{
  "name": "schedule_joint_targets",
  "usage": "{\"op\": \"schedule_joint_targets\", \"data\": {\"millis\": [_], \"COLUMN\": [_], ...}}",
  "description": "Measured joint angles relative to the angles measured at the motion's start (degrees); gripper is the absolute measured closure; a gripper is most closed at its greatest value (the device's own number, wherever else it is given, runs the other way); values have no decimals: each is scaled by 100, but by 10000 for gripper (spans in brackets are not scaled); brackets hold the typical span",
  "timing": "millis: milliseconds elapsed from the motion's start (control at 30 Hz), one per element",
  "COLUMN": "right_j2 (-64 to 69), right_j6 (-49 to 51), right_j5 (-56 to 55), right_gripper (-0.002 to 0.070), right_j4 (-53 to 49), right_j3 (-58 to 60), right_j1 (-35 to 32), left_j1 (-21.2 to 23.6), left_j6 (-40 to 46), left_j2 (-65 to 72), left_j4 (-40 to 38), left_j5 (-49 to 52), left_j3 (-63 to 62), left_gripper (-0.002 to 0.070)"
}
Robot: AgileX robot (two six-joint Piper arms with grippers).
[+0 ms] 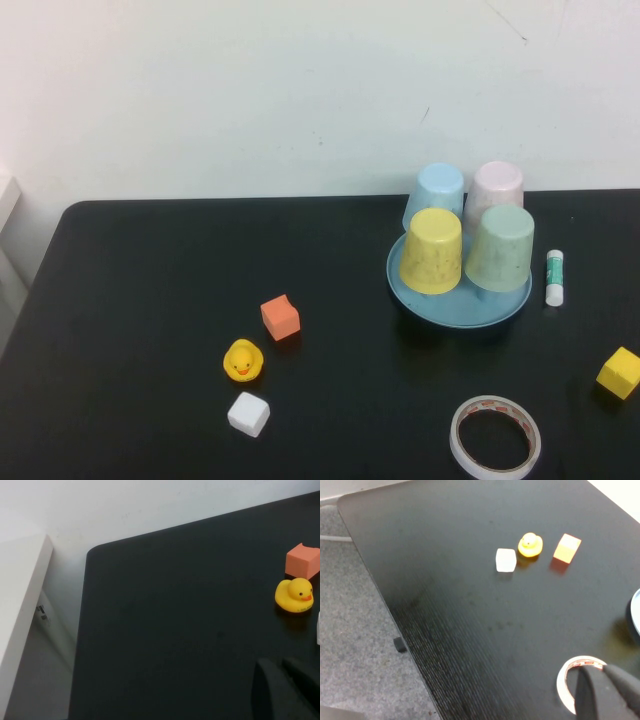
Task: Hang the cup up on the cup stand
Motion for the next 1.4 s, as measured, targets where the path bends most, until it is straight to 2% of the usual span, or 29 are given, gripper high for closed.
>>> {"op": "schedule_joint_targets", "data": {"millis": [733, 833, 1067, 1233, 1400], "right_j2": [-52, -291, -1173, -1826, -2349], "right_j6": [-181, -277, -327, -327, -338], "right_j5": [-47, -344, -1659, -1799, -1828], "right_gripper": [678, 678, 678, 678, 678], "right_j4": [-248, -427, -503, -503, -503], "right_j3": [18, 222, 1340, 1997, 2484], "right_j1": [-87, -726, -2709, -4044, -4936], "left_j1": [0, 0, 0, 0, 0], "left_j6": [0, 0, 0, 0, 0], "left_j2": [0, 0, 0, 0, 0], "left_j4": [-8, -8, -22, -22, -22], "left_j5": [0, 0, 0, 0, 0], "left_j3": [0, 0, 0, 0, 0], "left_gripper": [675, 675, 675, 675, 675]}}
